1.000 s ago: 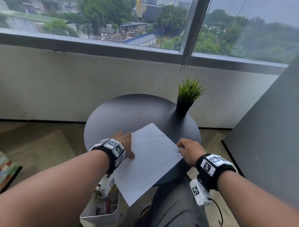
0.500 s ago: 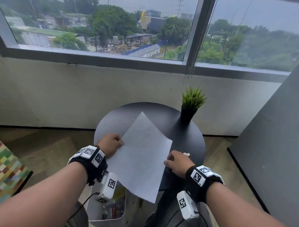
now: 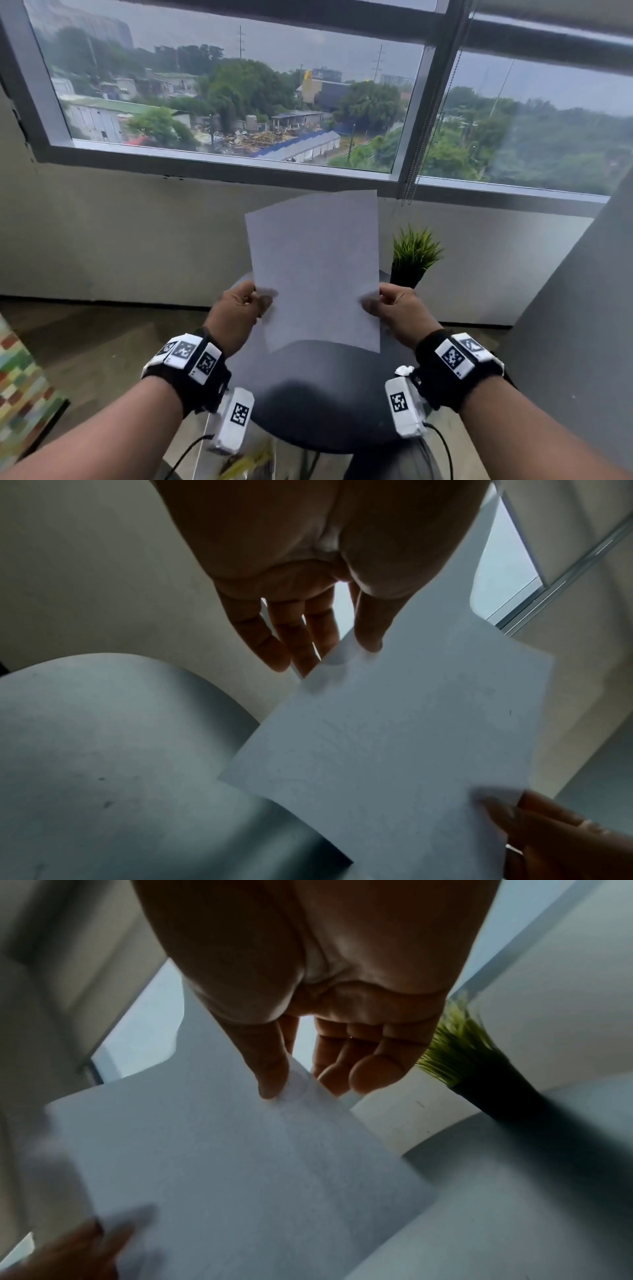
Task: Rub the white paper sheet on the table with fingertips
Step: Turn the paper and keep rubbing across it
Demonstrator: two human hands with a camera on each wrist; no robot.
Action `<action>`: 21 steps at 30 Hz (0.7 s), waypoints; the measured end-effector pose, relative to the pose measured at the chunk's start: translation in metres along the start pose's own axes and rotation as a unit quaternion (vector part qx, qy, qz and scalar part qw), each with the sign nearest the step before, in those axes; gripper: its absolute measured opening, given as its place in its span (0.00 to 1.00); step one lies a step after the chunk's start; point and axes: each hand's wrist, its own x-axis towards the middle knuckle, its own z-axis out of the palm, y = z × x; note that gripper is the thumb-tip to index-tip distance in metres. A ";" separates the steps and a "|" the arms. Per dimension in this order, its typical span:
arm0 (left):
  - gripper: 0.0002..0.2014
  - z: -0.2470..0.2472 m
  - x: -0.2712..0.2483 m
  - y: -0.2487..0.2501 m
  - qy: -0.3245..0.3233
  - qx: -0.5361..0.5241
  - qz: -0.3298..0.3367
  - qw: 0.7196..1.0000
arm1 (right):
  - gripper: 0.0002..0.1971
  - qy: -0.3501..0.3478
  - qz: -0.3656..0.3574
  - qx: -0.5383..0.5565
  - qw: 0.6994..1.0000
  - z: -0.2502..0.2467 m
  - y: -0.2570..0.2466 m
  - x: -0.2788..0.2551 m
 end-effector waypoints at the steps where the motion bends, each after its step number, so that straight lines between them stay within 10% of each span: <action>1: 0.10 -0.001 0.000 0.003 0.004 0.000 0.005 1.000 | 0.06 0.005 -0.012 -0.048 0.999 0.001 0.001 0.000; 4: 0.04 -0.001 -0.004 -0.002 -0.020 0.028 -0.008 0.999 | 0.10 0.006 0.018 -0.196 0.980 0.006 0.030 -0.004; 21: 0.07 0.009 -0.019 -0.020 -0.082 0.092 -0.084 0.989 | 0.11 0.013 0.067 -0.175 0.982 0.014 0.039 -0.028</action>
